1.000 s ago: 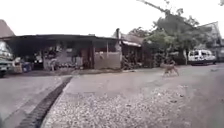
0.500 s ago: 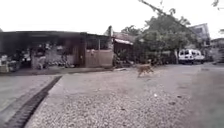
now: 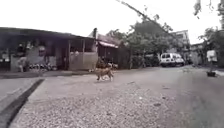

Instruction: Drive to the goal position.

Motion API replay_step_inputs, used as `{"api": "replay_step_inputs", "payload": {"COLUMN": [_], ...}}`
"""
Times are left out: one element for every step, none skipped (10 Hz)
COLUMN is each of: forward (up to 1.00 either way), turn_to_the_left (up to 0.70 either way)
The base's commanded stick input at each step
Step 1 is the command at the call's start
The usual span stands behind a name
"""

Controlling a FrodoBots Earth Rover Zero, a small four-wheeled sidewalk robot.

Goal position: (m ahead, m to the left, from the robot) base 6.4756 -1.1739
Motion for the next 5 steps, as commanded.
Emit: {"api": "replay_step_inputs", "payload": {"forward": [1.00, 0.40, 0.00, 0.00, 0.00], "turn_to_the_left": [-0.27, -0.38, -0.45, -0.45, -0.45]}}
